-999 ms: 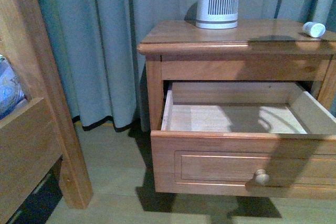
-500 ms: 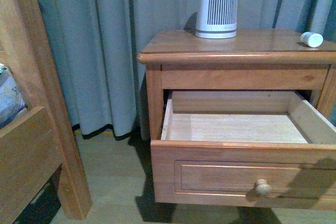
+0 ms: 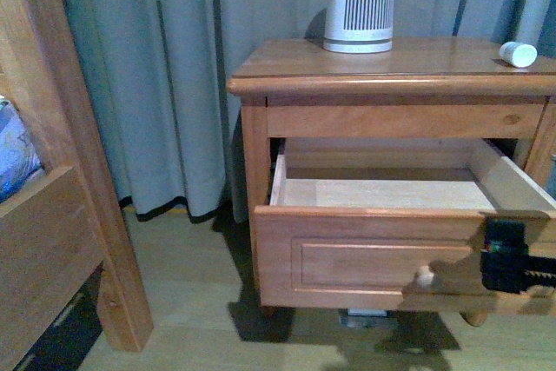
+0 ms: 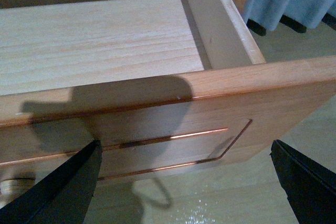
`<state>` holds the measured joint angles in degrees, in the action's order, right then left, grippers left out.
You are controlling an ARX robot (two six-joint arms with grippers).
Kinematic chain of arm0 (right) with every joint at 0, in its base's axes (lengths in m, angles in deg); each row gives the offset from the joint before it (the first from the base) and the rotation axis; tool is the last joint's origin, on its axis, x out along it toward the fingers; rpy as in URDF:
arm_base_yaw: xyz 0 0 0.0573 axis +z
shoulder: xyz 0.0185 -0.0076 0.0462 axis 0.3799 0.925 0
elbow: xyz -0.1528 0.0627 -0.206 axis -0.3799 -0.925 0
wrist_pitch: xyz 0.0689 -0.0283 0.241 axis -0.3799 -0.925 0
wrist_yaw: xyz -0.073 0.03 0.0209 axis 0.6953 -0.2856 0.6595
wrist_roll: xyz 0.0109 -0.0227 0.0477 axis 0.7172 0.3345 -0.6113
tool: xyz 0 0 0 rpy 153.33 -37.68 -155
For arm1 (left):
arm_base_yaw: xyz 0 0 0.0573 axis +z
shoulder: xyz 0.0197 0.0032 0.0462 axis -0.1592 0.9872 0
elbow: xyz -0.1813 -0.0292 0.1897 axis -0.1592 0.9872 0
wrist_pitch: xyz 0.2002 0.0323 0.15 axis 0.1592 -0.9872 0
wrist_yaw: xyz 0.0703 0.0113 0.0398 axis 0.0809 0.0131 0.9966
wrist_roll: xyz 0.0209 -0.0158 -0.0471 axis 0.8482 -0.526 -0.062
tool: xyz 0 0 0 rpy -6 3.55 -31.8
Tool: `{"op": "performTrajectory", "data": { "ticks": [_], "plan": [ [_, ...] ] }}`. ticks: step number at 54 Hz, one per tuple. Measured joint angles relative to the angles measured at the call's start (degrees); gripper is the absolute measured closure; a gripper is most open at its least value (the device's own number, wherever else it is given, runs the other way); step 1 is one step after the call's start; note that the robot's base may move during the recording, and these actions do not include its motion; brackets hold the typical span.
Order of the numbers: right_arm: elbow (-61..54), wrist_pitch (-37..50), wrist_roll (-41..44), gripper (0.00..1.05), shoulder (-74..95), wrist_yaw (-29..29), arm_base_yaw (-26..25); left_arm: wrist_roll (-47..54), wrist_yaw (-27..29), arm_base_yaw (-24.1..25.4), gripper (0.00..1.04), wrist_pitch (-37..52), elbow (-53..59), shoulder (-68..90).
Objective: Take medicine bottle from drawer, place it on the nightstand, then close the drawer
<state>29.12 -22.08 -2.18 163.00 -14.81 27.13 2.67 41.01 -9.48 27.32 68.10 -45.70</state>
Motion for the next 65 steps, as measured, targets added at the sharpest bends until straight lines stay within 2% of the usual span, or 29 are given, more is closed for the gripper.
{"op": "performTrajectory", "data": {
  "ticks": [20,25,32,41,46,54,65],
  "plan": [
    [38.3,-12.9,6.4,0.07,21.2,-0.7,-3.9,0.0,0.0,0.0,0.07,0.0,0.0,0.0],
    [43.9,-14.7,8.3,0.07,24.4,-0.9,-4.1,0.0,0.0,0.0,0.07,0.0,0.0,0.0],
    [45.7,-16.6,9.9,0.07,25.4,-0.9,-4.0,0.0,0.0,0.0,0.07,0.0,0.0,0.0],
    [44.1,-16.5,9.0,0.07,23.9,-1.8,-4.0,0.0,0.0,0.0,0.07,0.0,0.0,0.0],
    [38.8,-16.4,7.0,0.07,19.9,-2.8,-4.0,0.0,0.0,0.0,0.07,0.0,0.0,0.0],
    [26.5,-16.7,4.0,0.07,8.2,-5.3,-4.0,0.0,0.0,0.0,0.07,0.0,0.0,0.0],
    [2.6,-17.7,3.8,0.07,-17.1,-8.6,-4.6,0.0,0.0,0.0,0.07,0.0,0.0,0.0]
  ]
}}
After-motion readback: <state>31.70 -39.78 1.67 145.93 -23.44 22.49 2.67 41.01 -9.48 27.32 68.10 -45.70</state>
